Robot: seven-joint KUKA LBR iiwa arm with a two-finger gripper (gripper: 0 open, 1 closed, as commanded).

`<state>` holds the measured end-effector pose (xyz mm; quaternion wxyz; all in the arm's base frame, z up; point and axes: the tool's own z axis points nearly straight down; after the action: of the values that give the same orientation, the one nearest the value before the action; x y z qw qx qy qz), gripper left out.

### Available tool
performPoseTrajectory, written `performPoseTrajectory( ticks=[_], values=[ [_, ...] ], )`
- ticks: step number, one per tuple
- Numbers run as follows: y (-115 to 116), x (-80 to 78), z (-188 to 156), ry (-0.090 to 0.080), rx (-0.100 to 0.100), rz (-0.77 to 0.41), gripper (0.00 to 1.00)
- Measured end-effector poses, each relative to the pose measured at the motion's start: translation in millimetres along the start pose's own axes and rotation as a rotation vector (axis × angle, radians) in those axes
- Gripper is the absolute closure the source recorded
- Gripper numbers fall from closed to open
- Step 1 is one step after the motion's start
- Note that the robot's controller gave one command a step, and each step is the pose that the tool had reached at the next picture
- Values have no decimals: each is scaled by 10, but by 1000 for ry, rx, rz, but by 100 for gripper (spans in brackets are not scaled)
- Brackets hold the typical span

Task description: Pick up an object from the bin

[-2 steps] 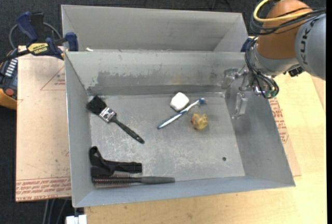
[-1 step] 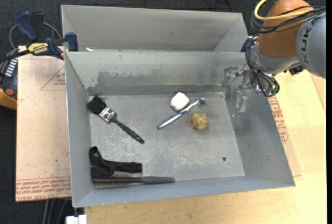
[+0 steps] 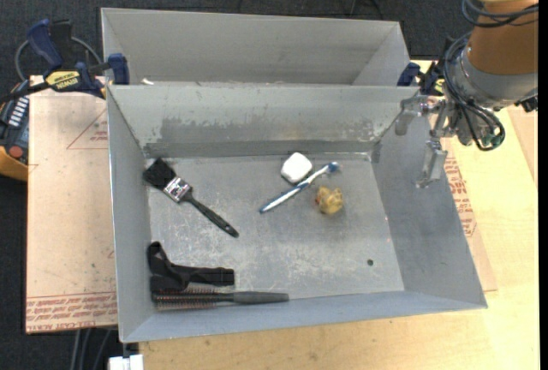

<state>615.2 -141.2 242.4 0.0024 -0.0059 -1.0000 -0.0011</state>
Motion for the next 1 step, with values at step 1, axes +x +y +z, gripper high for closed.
performPoseTrajectory(
  ticks=[1],
  values=[
    [329, 169, 439, -12, 2, -60, 0]
  ],
)
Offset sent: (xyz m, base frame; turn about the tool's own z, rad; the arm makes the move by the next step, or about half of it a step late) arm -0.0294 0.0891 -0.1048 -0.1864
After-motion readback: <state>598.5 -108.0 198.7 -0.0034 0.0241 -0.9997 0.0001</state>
